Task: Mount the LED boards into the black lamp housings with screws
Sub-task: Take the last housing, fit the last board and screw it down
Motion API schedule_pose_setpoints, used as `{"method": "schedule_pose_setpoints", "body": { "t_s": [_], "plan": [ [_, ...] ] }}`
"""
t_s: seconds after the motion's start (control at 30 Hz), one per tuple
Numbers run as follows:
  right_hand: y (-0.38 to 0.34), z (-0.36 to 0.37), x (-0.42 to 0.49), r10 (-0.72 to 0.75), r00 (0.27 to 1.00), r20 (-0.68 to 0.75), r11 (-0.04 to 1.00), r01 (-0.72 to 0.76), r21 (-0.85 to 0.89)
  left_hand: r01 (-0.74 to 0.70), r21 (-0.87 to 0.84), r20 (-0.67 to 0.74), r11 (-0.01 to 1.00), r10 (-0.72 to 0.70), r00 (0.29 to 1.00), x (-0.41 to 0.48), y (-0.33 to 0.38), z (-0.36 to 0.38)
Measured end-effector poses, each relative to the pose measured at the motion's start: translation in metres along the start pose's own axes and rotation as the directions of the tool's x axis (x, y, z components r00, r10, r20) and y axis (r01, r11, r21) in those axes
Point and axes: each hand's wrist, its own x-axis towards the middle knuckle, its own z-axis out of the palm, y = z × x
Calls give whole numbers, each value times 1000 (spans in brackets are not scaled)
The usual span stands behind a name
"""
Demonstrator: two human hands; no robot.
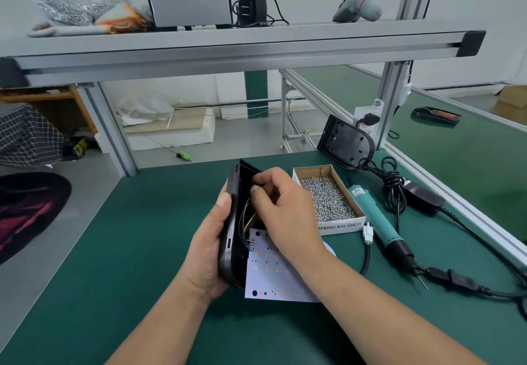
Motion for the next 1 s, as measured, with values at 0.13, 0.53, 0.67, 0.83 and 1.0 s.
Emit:
{"method": "schedule_pose_setpoints", "body": {
  "t_s": [0.13, 0.53, 0.67, 0.83, 1.0],
  "plan": [
    [-2, 1, -3, -57, 997, 59, 988, 65, -142, -22, 4, -21, 1000, 22, 1000, -1, -1, 4],
    [-5, -3, 1, -14, 999, -49, 1000, 15, 14, -70, 7, -26, 998, 70, 997, -3, 2, 1],
    [-3, -1, 0, -8, 1000, 26, 996, 6, 87, -67, 21, -23, 998, 67, 997, -5, 1, 3],
    [-1, 2, -1, -45, 998, 40, 998, 42, 54, -43, 0, -28, 999, 43, 999, -6, 2, 4],
    [-1, 5, -1, -56, 997, -45, 997, 53, -59, -85, 28, 6, 996, 85, 996, -5, 1, 9]
  ]
}}
